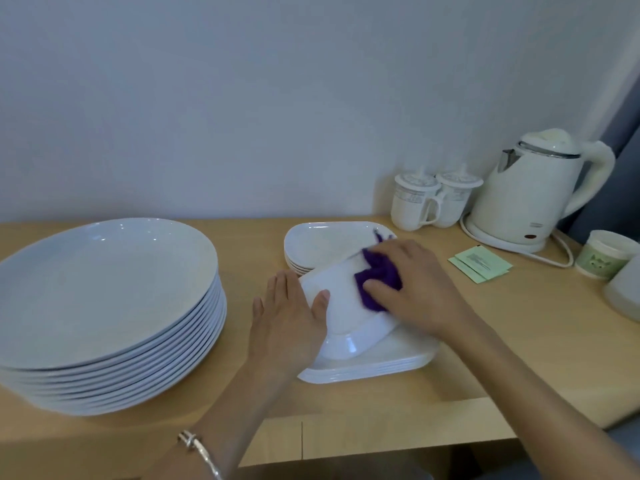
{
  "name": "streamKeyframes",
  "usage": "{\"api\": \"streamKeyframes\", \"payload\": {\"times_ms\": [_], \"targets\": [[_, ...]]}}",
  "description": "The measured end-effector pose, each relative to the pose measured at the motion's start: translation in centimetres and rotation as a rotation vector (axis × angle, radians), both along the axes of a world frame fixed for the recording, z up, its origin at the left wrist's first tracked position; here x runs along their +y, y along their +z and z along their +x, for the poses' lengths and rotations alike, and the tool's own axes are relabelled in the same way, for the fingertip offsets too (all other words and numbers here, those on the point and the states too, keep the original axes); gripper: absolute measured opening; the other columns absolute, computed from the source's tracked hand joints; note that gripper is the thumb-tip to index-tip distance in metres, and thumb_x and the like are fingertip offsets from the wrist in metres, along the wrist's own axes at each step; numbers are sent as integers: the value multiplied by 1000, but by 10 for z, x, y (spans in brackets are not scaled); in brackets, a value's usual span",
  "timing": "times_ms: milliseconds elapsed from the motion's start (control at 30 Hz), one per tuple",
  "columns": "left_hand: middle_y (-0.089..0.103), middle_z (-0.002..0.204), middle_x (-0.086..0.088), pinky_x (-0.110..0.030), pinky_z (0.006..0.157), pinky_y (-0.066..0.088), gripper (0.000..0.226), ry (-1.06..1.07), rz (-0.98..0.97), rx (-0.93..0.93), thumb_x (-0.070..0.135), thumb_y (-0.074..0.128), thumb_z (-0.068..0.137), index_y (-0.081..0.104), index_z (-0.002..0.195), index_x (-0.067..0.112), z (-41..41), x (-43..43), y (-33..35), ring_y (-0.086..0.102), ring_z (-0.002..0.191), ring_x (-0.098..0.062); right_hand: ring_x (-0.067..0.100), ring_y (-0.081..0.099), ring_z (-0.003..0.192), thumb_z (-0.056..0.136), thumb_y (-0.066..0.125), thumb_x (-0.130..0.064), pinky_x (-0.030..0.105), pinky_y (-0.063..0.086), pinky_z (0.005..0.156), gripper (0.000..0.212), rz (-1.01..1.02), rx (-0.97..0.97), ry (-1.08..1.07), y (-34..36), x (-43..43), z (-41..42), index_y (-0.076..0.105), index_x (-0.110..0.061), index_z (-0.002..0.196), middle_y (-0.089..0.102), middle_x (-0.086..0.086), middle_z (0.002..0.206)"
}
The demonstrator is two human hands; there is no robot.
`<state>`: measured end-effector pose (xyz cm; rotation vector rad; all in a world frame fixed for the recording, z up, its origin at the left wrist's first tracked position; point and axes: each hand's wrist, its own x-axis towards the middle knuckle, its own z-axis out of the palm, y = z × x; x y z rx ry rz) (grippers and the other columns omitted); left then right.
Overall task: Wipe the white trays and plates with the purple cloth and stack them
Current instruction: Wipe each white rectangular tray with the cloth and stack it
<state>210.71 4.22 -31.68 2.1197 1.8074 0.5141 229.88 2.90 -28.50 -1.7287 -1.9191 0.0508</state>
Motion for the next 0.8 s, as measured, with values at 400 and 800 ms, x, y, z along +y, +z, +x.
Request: {"api": "streamKeyframes", "payload": {"times_ms": [400,800], "targets": [[2,161,3,-48,117,5,66,-8,-11,-68,47,20,99,-12,151,21,-1,-6,5,1,147,-14,17,34,128,82,62,-43,30,29,108,60,-17,254,-197,-14,-30,-8,41,-27,137,33,-5,145],[-26,157,2,-45,118,-2,61,-257,40,192,44,9,101,-12,151,17,-9,-23,14,-21,144,-10,20,38,124,89,58,-31,29,34,103,49,-42,215,-194,-6,-6,-16,41,-25,134,38,-5,137]]}}
